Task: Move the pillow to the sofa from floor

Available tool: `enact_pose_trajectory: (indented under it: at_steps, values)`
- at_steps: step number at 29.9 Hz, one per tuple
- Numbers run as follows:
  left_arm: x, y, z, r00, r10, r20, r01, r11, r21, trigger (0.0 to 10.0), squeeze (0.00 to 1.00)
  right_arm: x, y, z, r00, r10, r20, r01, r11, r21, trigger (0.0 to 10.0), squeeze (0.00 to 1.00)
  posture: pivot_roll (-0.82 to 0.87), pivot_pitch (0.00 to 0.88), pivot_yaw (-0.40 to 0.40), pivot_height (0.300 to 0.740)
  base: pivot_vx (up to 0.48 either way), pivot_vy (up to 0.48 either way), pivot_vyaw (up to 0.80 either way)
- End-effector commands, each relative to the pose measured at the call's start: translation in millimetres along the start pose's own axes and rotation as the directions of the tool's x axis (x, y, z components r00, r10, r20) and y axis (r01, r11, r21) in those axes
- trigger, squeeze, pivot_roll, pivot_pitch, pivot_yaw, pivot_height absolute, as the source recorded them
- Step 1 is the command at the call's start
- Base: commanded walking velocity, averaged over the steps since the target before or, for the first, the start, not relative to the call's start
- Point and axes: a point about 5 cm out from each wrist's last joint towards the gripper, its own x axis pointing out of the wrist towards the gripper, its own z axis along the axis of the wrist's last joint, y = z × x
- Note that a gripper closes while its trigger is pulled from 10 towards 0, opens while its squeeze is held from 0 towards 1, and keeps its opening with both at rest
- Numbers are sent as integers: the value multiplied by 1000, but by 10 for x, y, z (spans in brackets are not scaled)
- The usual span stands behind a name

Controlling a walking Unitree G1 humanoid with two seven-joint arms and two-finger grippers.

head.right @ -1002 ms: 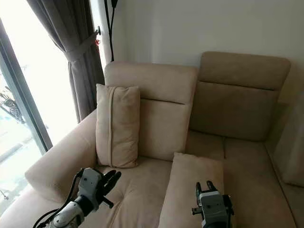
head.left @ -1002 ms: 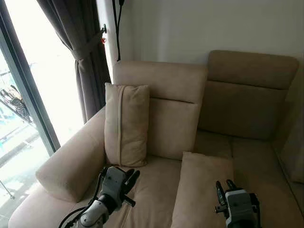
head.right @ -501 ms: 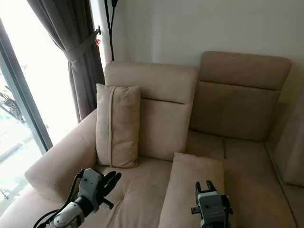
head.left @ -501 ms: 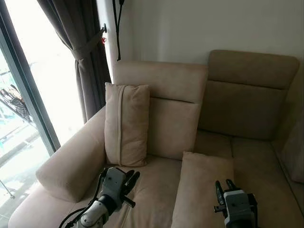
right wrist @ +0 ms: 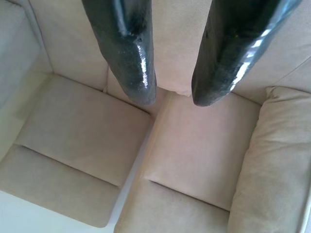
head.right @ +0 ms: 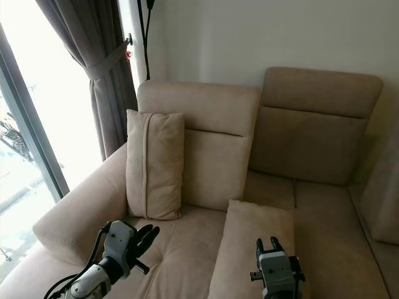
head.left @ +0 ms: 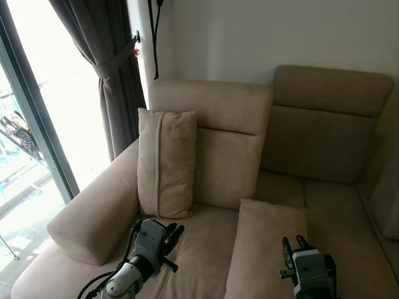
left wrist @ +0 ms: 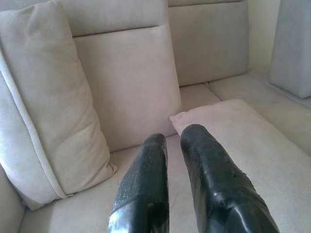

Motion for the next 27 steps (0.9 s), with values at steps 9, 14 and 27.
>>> enact_pose_trajectory:
  at_steps: [9,14,27]
  values:
    - [2,3,-27,1000,-9,-15,9,1000,4,10000,0,2,41,-15,1000,0,2,0,1000,7,10000,0,91,0,32,740,0,0,0]
    - [8,-1,-26,1000,-12,-14,12,1000,4,10000,0,5,40,-14,1000,-4,5,4,1000,7,10000,0,90,0,33,740,0,0,0]
    - [23,-11,-9,1000,-25,-8,25,1000,5,10000,0,22,44,-4,1000,-8,13,8,1000,8,10000,0,90,0,37,740,-163,0,0]
